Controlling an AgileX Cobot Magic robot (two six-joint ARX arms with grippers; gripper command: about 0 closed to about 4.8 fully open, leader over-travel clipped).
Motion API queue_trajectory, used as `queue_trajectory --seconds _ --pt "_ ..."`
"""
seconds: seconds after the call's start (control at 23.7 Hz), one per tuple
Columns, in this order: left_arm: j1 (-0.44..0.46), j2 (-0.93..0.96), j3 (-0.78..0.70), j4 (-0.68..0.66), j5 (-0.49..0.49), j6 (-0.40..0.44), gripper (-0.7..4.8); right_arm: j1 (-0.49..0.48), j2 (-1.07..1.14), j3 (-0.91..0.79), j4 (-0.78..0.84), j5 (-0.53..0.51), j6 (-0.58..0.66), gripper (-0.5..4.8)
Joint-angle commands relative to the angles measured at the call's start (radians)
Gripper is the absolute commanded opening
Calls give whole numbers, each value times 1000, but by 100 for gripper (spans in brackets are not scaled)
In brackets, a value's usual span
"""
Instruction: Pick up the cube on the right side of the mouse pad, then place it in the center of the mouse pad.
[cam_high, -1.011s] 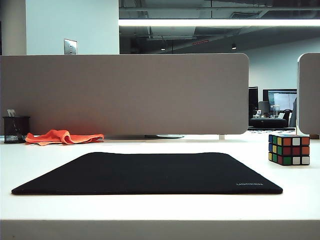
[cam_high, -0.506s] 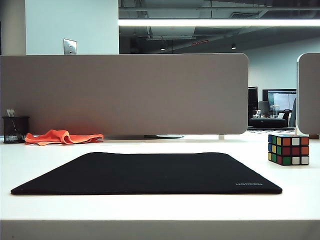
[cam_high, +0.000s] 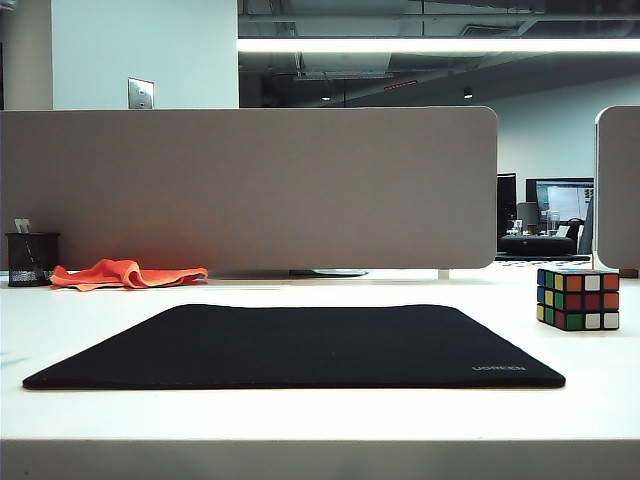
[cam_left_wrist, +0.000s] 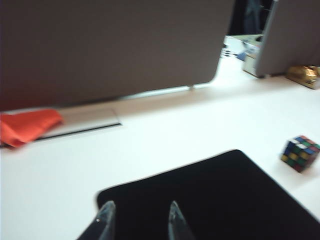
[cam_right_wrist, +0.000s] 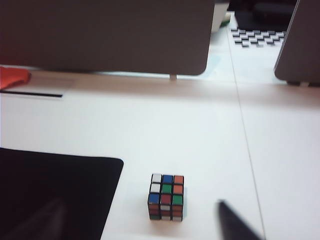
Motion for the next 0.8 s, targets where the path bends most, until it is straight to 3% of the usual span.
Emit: queue_trajectory --seconds 0.04,0.13,0.25,0.34,0.72,0.8 --pt "-48 71 52 19 10 -23 144 0 47 5 31 18 23 479" --pt "-95 125 85 26 9 -23 193 10 90 5 42 54 30 479" --pt "-142 186 110 37 6 -18 205 27 175 11 39 59 30 479" --pt "-175 216 110 57 5 -19 265 27 257 20 32 60 34 479" --pt "-187 239 110 56 3 0 285 33 513 89 39 69 49 479" --pt "-187 239 110 56 3 2 328 40 576 122 31 82 49 479"
